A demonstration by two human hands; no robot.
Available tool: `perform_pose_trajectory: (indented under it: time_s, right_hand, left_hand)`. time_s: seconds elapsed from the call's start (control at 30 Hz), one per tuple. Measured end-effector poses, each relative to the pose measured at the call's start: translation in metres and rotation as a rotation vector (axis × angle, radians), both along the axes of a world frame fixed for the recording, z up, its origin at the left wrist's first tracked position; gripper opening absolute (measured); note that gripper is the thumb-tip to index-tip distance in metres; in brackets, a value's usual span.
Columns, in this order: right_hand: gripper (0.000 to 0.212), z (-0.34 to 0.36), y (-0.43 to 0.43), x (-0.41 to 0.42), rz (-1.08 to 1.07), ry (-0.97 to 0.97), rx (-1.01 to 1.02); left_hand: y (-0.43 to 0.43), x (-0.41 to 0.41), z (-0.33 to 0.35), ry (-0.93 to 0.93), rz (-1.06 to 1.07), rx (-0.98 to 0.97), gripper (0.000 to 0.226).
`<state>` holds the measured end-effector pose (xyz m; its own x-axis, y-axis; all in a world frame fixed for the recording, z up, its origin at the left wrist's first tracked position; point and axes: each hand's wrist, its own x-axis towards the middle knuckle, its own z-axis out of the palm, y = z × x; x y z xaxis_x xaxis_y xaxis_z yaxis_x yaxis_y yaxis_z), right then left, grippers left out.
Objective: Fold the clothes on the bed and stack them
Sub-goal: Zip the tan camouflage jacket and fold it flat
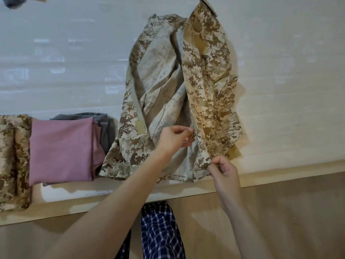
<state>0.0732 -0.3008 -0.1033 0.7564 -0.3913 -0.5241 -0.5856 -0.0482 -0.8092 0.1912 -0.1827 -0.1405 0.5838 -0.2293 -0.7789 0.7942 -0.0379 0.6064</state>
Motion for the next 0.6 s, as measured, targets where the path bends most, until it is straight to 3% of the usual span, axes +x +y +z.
perform_pose_trajectory:
  time_s: [0.2,0.37,0.5,0.6]
  right_hand:
    - [0.039,0.003,-0.005,0.000,0.045,-0.010,-0.009]
    - [0.037,0.008,-0.003,0.003,0.088,-0.043,-0.011]
    - [0.040,0.012,-0.004,0.007,0.109,-0.079,-0.010]
    - [0.042,0.012,-0.008,0.005,0.094,-0.088,-0.032]
  left_hand:
    - [0.005,0.005,-0.001,0.143,-0.042,-0.094,0.017]
    - [-0.003,0.009,0.002,-0.008,-0.156,0.016,0.004]
    - [-0.004,0.011,0.005,-0.157,-0.258,0.124,0.015]
    - [0.002,0.013,0.005,-0.124,-0.225,0.079,0.018]
